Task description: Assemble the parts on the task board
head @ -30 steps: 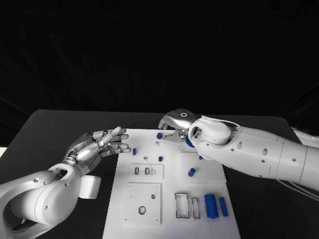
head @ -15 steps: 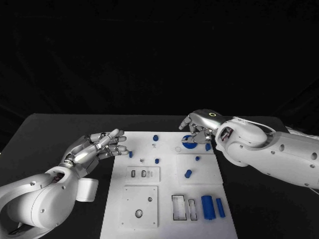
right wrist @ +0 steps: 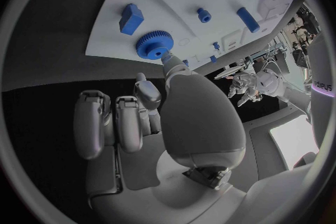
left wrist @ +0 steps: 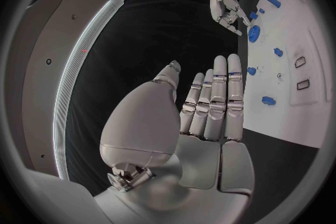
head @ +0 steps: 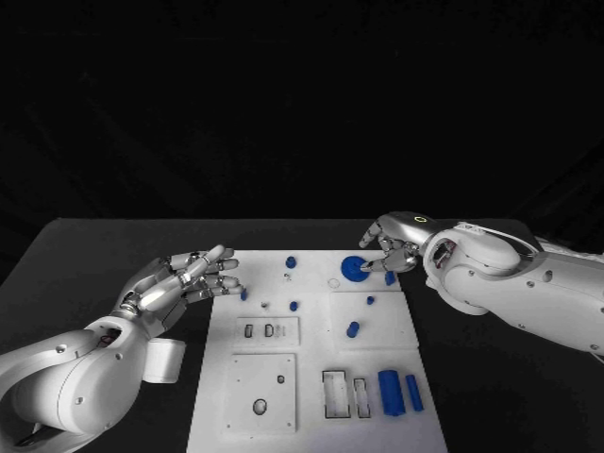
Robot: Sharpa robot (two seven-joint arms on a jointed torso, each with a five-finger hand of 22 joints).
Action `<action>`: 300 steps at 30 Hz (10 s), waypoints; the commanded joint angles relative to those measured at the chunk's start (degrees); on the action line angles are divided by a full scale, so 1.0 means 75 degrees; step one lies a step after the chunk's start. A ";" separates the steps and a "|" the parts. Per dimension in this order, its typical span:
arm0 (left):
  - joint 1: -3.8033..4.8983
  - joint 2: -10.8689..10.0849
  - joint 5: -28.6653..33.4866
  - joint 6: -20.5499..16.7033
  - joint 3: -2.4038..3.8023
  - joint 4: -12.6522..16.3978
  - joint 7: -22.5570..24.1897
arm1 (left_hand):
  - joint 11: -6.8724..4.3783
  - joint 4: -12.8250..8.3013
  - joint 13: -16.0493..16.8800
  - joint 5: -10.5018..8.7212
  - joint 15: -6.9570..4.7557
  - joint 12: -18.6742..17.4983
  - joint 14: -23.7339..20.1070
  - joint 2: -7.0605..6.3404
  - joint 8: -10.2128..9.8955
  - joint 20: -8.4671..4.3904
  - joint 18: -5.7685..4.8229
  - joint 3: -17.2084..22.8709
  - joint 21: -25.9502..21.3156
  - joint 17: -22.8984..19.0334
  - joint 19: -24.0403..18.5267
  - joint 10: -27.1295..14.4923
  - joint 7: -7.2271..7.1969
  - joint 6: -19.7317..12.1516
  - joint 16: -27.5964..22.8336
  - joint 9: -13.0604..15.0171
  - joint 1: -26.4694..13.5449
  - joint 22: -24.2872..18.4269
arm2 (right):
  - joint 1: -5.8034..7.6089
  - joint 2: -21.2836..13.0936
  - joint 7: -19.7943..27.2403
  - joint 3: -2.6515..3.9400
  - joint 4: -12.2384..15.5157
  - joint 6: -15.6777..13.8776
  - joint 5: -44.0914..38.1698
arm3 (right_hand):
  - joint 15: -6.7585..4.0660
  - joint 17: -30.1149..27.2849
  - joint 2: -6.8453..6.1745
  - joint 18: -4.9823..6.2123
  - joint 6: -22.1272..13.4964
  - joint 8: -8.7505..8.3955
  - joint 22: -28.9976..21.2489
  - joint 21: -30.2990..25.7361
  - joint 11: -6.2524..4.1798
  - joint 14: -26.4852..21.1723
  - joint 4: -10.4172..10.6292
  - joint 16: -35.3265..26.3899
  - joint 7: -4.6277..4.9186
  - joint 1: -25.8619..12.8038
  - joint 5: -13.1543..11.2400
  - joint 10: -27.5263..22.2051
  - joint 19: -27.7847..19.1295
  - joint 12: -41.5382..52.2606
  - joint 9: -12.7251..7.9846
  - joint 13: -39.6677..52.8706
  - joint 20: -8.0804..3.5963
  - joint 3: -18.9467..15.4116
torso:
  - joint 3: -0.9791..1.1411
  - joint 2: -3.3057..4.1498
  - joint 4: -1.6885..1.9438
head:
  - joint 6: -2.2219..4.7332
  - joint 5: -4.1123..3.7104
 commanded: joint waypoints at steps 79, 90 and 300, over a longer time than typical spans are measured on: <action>0.0007 0.0064 0.0026 0.0282 0.0004 -0.0055 -0.0020 | 0.0010 -0.0121 -0.0006 -0.0015 0.0026 -0.0034 -0.0028 0.0077 -0.0050 0.0022 0.0008 0.0049 0.0064 0.0057 0.0013 -0.0081 0.0038 -0.0014 -0.0062 -0.0007 0.0071 0.0019 | -0.0224 0.0824 -0.0455 0.0089 0.1026 -0.0528 -0.1706 | -0.0134 0.1520 0.0499 -0.0268 0.1039 0.0311 0.0766 0.0423 -0.0234 0.0686 -0.0315 0.0382 -0.0270 0.0326 -0.0016 0.0958 0.0262 0.2102 0.0136 0.2240 -0.0143 0.1138 | -0.0023 -0.0004 0.0028 | -0.0099 0.0129; 0.0007 0.0077 0.0026 0.0304 0.0004 -0.0050 -0.0038 | 0.0010 -0.0129 -0.0007 -0.0015 0.0026 -0.0035 -0.0028 0.0081 -0.0052 0.0022 0.0008 0.0054 0.0065 0.0062 0.0012 -0.0085 0.0039 -0.0017 -0.0064 -0.0007 0.0077 0.0019 | -0.0231 0.1548 -0.0493 0.0083 0.0593 -0.0410 -0.1804 | -0.0135 0.1521 0.0515 -0.0265 0.1042 0.0301 0.0755 0.0417 -0.0235 0.0686 -0.0310 0.0382 -0.0272 0.0306 -0.0021 0.0948 0.0258 0.2076 0.0136 0.2226 -0.0143 0.1176 | -0.0026 -0.0002 0.0031 | -0.0108 0.0181; -0.0004 0.0393 0.0107 0.0605 -0.0002 -0.0909 -0.0123 | 0.0016 -0.0268 -0.0005 -0.0015 0.0034 -0.0034 -0.0068 0.0148 -0.0054 0.0027 0.0004 0.0147 0.0101 0.0167 -0.0035 -0.0108 0.0042 -0.0040 -0.0144 -0.0006 0.0136 0.0031 | -0.0733 0.1103 0.0283 -0.0061 0.1006 -0.0809 0.1157 | -0.0120 0.2007 0.1483 -0.0333 0.1116 0.0271 0.1121 0.0563 -0.0234 0.0784 -0.1702 0.0602 -0.0284 0.0159 -0.0465 0.0877 0.0367 0.1876 0.0234 0.2311 -0.0122 0.1254 | -0.0076 -0.0301 -0.0100 | -0.0571 0.0714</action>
